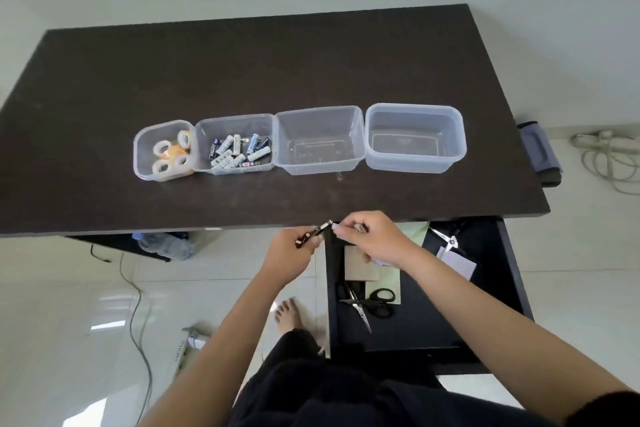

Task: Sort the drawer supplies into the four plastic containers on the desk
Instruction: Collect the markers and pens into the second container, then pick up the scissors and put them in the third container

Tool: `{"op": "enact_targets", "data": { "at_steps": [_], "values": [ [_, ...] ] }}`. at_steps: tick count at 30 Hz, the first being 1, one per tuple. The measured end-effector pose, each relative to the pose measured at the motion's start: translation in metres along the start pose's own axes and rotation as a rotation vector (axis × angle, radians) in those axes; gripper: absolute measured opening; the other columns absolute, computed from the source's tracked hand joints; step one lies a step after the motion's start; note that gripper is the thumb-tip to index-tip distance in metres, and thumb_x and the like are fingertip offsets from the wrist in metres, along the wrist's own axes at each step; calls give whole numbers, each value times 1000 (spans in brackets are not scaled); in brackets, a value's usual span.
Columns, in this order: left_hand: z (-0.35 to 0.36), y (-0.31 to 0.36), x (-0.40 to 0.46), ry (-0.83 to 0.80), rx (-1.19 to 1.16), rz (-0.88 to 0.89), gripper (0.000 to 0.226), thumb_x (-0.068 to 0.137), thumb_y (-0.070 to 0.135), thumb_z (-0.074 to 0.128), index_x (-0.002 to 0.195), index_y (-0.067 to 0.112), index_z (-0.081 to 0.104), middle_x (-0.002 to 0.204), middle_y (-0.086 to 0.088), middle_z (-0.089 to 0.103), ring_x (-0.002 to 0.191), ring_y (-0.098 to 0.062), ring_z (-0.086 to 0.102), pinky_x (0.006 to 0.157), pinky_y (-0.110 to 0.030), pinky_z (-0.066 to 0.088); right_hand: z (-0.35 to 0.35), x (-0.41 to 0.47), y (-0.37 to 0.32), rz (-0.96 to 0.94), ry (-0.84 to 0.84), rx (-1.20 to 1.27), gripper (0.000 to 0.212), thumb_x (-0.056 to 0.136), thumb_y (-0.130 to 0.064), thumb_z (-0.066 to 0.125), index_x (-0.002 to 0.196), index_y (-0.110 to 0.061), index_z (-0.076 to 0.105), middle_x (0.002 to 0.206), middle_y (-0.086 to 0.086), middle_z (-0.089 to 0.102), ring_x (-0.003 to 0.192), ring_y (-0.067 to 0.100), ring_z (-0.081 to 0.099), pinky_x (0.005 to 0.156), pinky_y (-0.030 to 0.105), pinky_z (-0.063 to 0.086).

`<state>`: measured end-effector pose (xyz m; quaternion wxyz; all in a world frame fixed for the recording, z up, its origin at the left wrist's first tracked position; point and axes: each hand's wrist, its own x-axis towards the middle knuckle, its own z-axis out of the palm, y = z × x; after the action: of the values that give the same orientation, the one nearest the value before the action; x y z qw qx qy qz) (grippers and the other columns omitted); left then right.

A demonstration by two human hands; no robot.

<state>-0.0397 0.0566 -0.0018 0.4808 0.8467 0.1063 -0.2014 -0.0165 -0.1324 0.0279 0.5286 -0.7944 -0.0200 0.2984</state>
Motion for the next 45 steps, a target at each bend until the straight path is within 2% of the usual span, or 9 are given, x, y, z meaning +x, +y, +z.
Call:
{"op": "enact_targets", "data": {
  "at_steps": [6,11,15,19,25,28,32,38,45],
  "values": [
    [-105,11,49,263,-57,72,26,86,33,57,78,9,65,62,-2,59,62,-20,53,70,-41,52,40,83,-103,-106,105,68,21,94,-29,58,103,-10,63,61,1,57,45,7,55,49,24,52],
    [-166,21,92,358,133,51,21,91,20,54,79,5,62,66,-7,58,68,-25,51,63,-29,36,61,147,-148,-86,223,22,23,95,-16,54,112,-4,63,89,8,63,58,15,63,55,25,58],
    [-185,20,121,333,239,-6,23,90,18,53,86,-3,63,76,-18,63,70,-28,52,62,-30,37,71,177,-156,-26,218,-121,17,94,-15,55,102,-6,67,95,7,64,73,24,70,77,46,59],
    [-190,15,135,269,291,4,19,86,10,49,88,1,66,78,-15,65,76,-30,57,66,-32,42,78,193,-159,14,214,-225,19,90,-9,58,106,-8,67,111,10,66,91,27,69,83,38,56],
    [-188,6,139,152,201,49,44,90,7,48,134,12,50,129,-9,60,119,-24,55,95,-25,38,79,204,-156,-15,208,-305,31,90,-8,56,121,-10,62,118,8,64,108,23,60,90,28,45],
    [-184,4,133,164,165,95,47,92,7,47,139,14,44,139,-5,52,128,-21,48,100,-23,33,75,198,-154,-64,238,-242,33,91,-4,54,122,-10,62,118,10,65,106,20,61,92,27,48],
    [-169,3,119,334,131,216,42,92,3,47,133,11,51,138,-6,52,129,-19,46,98,-16,29,65,179,-147,-138,276,-205,28,90,-4,53,114,-13,66,111,6,69,90,12,61,74,12,44],
    [-121,5,75,482,77,423,30,86,-3,51,114,5,61,114,-8,62,101,-20,57,84,-15,39,41,118,-118,-198,194,-107,14,88,-14,63,100,-17,69,88,-1,69,78,14,70,71,13,52],
    [1,-4,13,345,91,386,24,86,-1,53,104,8,67,102,-1,62,84,-9,57,77,-6,42,-3,31,-28,-56,-79,-151,6,85,-17,69,91,-20,70,79,-2,69,64,10,68,61,22,54]
  ]
}}
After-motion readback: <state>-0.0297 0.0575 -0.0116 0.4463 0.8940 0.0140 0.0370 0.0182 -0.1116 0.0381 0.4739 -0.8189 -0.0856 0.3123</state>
